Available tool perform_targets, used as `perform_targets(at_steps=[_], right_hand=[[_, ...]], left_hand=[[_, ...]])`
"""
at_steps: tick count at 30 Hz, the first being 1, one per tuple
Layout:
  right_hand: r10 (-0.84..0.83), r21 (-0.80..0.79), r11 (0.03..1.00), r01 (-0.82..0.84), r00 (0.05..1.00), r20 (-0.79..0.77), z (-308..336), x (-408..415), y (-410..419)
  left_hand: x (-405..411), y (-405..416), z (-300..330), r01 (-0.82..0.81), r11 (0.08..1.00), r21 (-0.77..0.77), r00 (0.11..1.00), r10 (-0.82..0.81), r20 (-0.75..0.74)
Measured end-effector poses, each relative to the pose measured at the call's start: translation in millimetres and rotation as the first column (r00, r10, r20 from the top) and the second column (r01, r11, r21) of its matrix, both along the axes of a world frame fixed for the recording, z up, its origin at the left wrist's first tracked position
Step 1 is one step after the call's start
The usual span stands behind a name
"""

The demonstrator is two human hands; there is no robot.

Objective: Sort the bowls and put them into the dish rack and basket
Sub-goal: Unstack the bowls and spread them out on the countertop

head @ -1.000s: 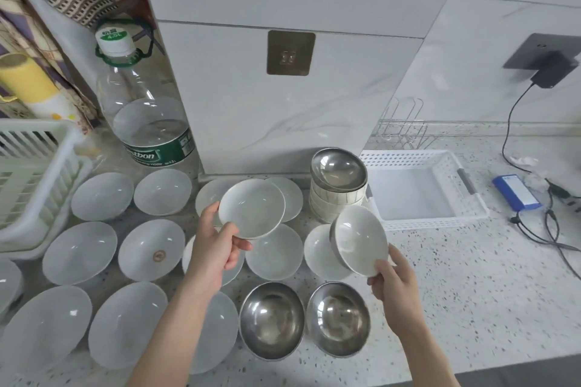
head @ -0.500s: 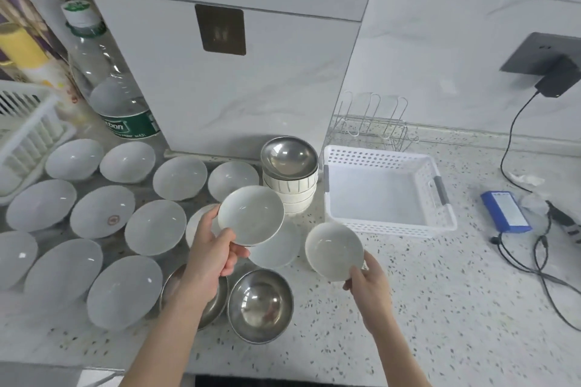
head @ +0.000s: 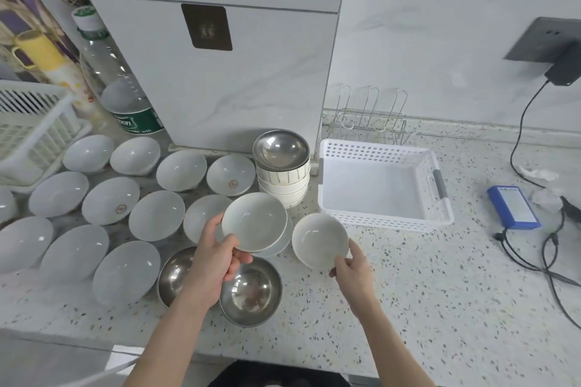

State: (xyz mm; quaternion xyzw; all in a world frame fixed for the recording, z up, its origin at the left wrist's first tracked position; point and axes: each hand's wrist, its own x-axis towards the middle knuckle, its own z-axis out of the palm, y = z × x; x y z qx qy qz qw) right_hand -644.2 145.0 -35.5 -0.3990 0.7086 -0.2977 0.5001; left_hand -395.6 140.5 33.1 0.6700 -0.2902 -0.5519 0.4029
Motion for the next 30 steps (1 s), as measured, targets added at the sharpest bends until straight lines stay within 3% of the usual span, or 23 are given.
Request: perform_targets(at_steps=[4, 8, 11, 15, 22, 30], right_hand=[[0.025, 0.008, 1.0, -0.025, 0.999, -0.022, 4, 0, 2], [-0.049, -0.077, 0.996, 0.032, 0.975, -0.219, 17, -2, 12], [-0.065, -0.186, 0.981, 0.043, 0.992, -0.11, 28, -6, 25], [0.142, -0.118, 0.985, -0.128, 0.983, 0.118, 38, -5, 47], [0.173, -0.043, 0.983, -0.177, 0.981, -0.09, 23, -8, 72], [0.178, -0.016, 0.983, -0.181, 0.977, -0.114, 10, -9, 79]], left_hand=[[-5, 4, 6, 0.055, 0.998, -0.003, 0.998, -0.055, -0.01], [-9, 14, 9, 0.221, 0.975, 0.012, 0.975, -0.221, -0.004], [-18, 24, 4, 0.398, 0.915, 0.062, 0.917, -0.4, 0.01], [-40, 38, -10, 0.521, 0.847, 0.103, 0.849, -0.527, 0.043], [-52, 57, -32, 0.657, 0.745, 0.115, 0.726, -0.667, 0.168], [-55, 61, -37, 0.762, 0.631, 0.146, 0.558, -0.754, 0.346]])
